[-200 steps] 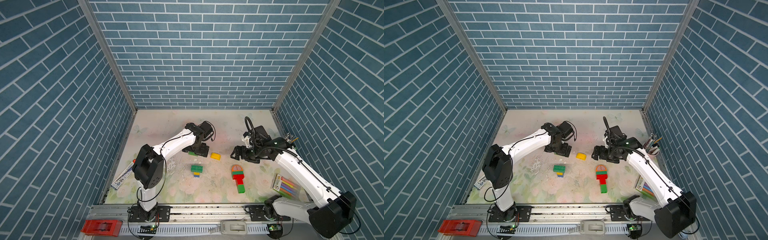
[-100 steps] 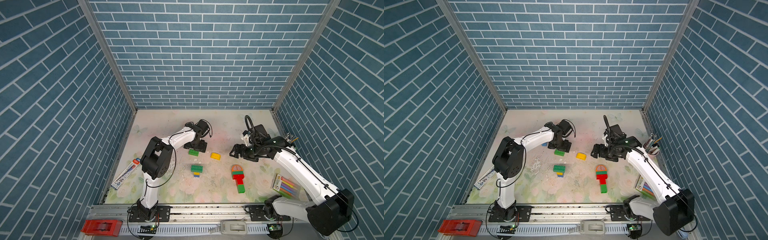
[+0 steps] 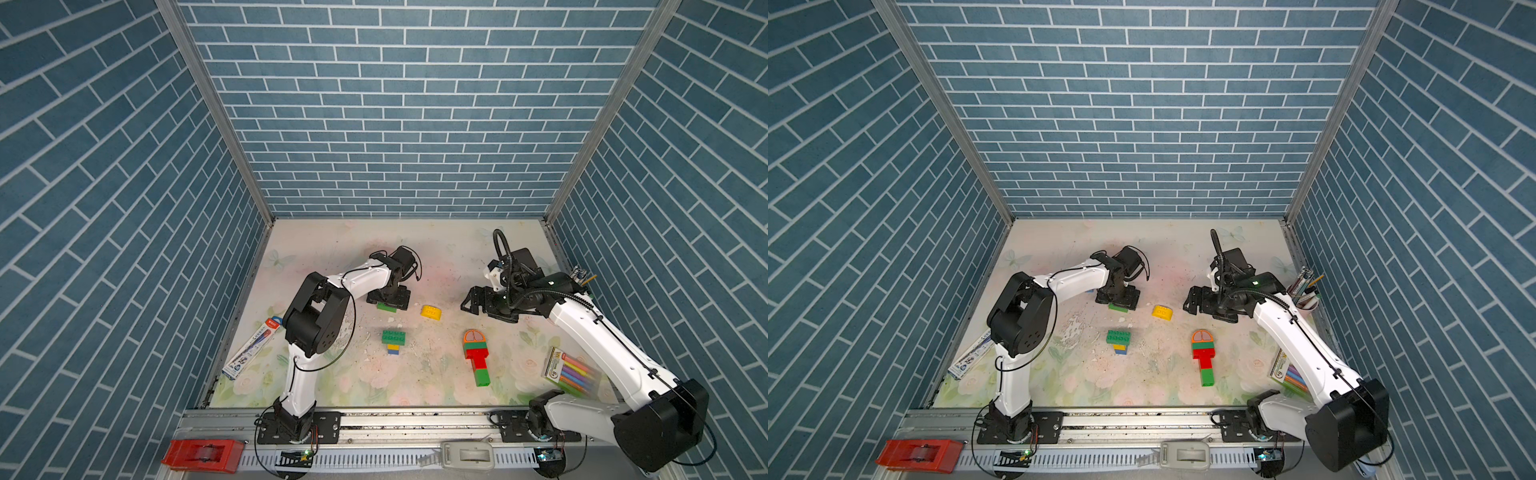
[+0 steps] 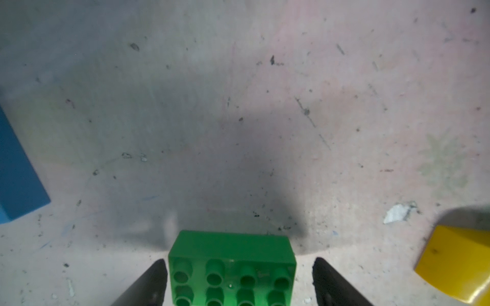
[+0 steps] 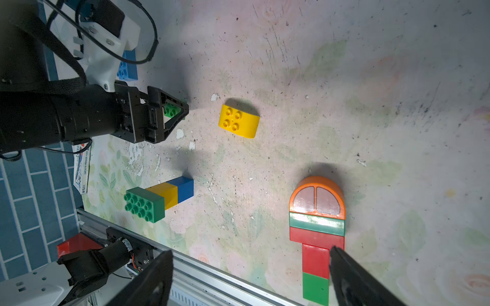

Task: Assemble an ice cream with lego
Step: Pick up the lego brick from the center of the board, then assemble the lego brick with the lego brick.

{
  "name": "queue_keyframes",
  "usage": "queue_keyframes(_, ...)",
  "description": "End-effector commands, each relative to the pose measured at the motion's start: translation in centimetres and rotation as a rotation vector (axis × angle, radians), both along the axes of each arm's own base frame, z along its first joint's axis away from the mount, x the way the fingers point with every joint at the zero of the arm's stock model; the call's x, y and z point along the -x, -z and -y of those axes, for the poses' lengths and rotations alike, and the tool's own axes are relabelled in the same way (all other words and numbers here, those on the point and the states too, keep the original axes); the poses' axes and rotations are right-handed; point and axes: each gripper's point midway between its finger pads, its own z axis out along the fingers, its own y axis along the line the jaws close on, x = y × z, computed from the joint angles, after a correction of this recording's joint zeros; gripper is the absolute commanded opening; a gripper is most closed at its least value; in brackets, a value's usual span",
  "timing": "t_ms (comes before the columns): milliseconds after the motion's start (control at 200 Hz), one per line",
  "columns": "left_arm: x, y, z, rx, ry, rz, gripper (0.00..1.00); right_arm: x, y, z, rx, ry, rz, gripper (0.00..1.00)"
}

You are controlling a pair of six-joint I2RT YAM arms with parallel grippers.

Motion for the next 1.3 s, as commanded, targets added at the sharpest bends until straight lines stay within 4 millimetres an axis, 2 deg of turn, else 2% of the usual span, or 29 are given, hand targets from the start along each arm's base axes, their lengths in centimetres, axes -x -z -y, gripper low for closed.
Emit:
queue_keyframes(0, -0.3, 0.8, -0.4, 0.001, -0.029, 0.002, 0.82, 0.8, -0.1, 0.4, -0.002, -0.019, -0.002, 0.93)
queue_keyframes(205, -0.3, 0.9, -0.5, -0.003, -0.035, 0.001, 0.74, 0.9, -0.1, 0.7, -0.003, -0.014, -0.004, 0.93)
queue_keyframes(445, -0.2, 0.5, -0.9, -0.011, -0.041, 0.002, 0.56, 0.9, -0.3, 0.9, -0.008, -0.011, -0.004, 0.93)
queue_keyframes(660, 0.2, -2.0, -1.2, -0.001, -0.047, 0.019, 0.47, 0.9, -0.4, 0.8, -0.017, -0.008, -0.001, 0.93)
queue_keyframes(805, 0.8, -5.0, -1.4, 0.022, -0.071, 0.029, 0.46, 0.9, -0.3, 0.7, -0.028, -0.008, -0.003, 0.93)
queue_keyframes(970, 2.9, -8.0, -2.1, 0.032, -0.091, 0.015, 0.46, 0.8, -0.3, 0.4, -0.045, -0.007, -0.002, 0.93)
queue_keyframes(1295, 9.6, -12.7, -3.0, 0.027, -0.106, -0.013, 0.45, 0.8, 0.3, -0.3, -0.095, -0.001, -0.013, 0.93)
